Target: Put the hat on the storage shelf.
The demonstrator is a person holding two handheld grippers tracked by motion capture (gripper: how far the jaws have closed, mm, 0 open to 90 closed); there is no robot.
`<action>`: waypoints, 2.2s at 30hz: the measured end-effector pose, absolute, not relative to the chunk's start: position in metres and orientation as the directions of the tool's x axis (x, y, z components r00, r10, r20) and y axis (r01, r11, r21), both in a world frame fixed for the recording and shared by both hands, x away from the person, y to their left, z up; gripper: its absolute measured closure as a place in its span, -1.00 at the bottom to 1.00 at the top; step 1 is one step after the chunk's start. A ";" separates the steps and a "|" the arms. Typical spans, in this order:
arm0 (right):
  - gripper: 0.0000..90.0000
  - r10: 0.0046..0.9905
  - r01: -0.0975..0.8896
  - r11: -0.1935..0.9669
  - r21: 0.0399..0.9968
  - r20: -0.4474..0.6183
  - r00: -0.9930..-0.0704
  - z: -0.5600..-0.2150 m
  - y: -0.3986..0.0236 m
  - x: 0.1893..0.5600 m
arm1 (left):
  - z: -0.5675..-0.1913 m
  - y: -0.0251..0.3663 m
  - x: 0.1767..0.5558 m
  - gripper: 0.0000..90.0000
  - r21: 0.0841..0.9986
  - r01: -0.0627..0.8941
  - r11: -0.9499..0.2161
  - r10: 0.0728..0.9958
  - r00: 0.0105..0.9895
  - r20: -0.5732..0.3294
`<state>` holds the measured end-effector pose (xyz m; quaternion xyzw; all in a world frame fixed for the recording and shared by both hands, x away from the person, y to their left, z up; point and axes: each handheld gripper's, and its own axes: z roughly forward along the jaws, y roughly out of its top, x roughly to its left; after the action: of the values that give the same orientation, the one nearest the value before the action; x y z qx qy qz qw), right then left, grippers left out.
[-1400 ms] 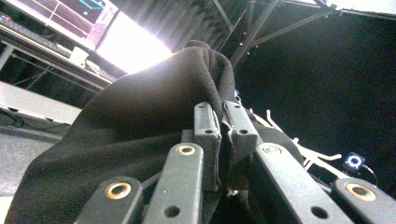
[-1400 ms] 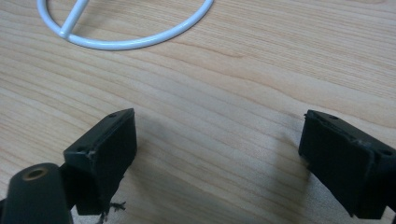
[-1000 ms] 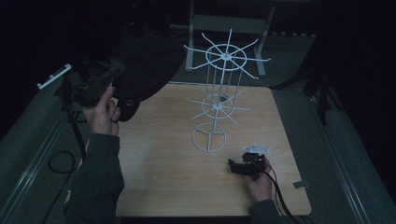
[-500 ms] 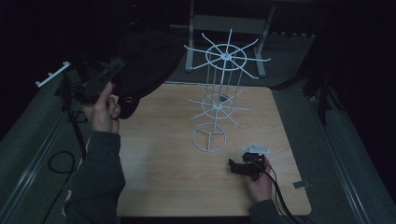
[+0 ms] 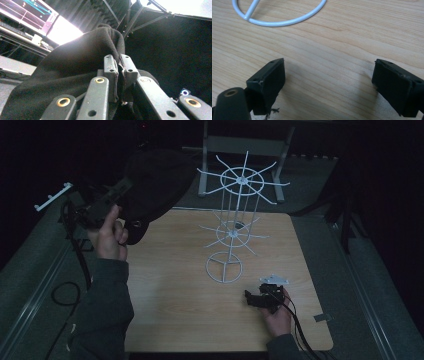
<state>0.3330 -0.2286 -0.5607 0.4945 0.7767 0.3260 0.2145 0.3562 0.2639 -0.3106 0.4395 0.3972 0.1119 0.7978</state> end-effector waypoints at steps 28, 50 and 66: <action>-0.75 0.906 0.627 0.301 0.718 -0.011 -0.423 -0.561 -0.229 0.333 | -0.306 0.267 0.353 0.93 0.784 0.133 0.606 0.534 0.662 -0.525; -0.75 0.907 0.628 0.300 0.718 -0.010 -0.422 -0.561 -0.228 0.333 | -0.303 0.258 0.357 0.94 0.735 0.150 0.661 0.438 0.719 -0.540; -0.75 0.907 0.628 0.299 0.718 -0.009 -0.422 -0.561 -0.228 0.333 | -0.303 0.228 0.367 0.93 0.813 0.205 0.545 0.441 0.755 -0.486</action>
<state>0.3329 -0.2284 -0.5607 0.4937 0.7773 0.3265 0.2132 0.3666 0.2277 -0.3028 0.4715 0.3425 0.0727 0.8094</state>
